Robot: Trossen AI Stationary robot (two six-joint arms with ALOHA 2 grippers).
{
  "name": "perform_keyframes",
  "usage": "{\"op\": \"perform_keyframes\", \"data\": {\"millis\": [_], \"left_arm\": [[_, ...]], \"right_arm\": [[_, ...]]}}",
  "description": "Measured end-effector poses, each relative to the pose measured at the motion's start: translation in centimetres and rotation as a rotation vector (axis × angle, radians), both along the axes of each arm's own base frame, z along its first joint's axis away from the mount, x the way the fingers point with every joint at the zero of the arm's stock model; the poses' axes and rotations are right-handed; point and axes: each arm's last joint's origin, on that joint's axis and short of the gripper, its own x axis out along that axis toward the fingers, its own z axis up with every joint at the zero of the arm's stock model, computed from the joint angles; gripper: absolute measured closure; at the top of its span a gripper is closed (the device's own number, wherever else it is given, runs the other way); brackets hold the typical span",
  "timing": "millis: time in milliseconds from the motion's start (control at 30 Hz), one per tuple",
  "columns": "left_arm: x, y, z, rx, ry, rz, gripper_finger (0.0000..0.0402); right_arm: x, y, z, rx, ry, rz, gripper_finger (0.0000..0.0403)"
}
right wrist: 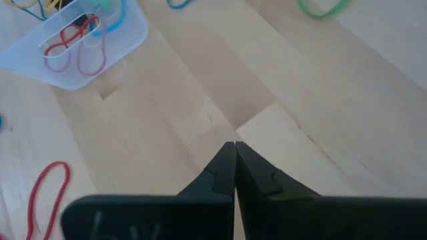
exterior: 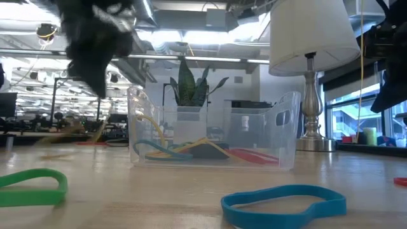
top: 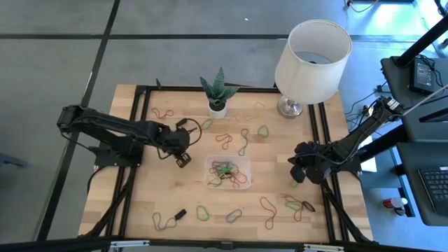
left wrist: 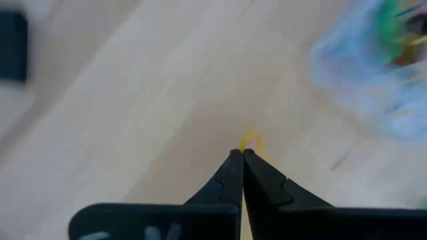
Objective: Pick and place rubber bands into bin
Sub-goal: Put the left yellow rubber band into the transparent bin
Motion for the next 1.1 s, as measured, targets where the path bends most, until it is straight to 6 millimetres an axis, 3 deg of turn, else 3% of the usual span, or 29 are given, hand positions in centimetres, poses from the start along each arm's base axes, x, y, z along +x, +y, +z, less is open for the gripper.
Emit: {"op": "perform_keyframes", "data": {"millis": [267, 500, 667, 833, 1100], "left_arm": [[2.9, -2.3, 6.0, 0.125, -0.188, -0.154, 0.0401], [6.6, -3.4, 9.7, 0.263, -0.266, -0.241, 0.04], [9.9, -3.8, 11.2, 0.342, -0.279, -0.336, 0.04], [13.0, -3.5, 10.3, 0.384, -0.233, -0.397, 0.04], [17.7, -2.7, 3.7, 0.274, -0.123, -0.466, 0.0399]], "right_arm": [[0.0, -0.1, 0.0, -0.036, -0.017, -0.016, 0.0396], [0.0, -0.2, 0.1, -0.048, -0.029, -0.023, 0.0395], [0.0, -0.2, 0.1, -0.046, -0.03, -0.024, 0.0395], [0.1, -0.1, 0.1, -0.04, -0.035, -0.026, 0.0395], [0.2, 0.0, 0.2, -0.026, -0.052, -0.027, 0.0395]]}}
